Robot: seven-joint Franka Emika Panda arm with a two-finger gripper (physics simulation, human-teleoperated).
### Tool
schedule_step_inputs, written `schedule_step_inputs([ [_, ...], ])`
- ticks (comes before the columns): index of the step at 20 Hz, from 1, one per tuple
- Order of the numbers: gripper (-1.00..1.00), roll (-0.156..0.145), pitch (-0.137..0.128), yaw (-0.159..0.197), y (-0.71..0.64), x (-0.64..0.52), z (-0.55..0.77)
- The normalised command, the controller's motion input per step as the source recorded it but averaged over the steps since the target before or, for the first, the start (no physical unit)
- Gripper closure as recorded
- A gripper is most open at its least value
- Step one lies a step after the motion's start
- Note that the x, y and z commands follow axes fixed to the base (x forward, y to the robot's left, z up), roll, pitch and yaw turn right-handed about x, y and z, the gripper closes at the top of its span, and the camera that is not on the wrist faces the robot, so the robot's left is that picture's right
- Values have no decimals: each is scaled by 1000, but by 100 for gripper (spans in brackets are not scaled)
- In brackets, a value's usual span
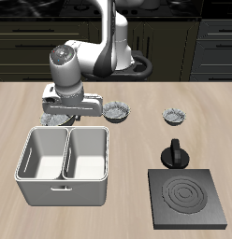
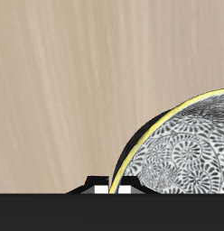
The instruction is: Place the largest bowl on the flat stove
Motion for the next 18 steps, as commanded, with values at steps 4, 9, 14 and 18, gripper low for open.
schedule_step_inputs([
  [4, 100, 3, -86, 38, 156, -100, 597],
  [9, 100, -3, -80, 30, 178, -36, 539],
  [14, 100, -1, -72, 31, 199, -8, 523],
  [18, 100, -11, -29, -13, 146, 95, 490],
])
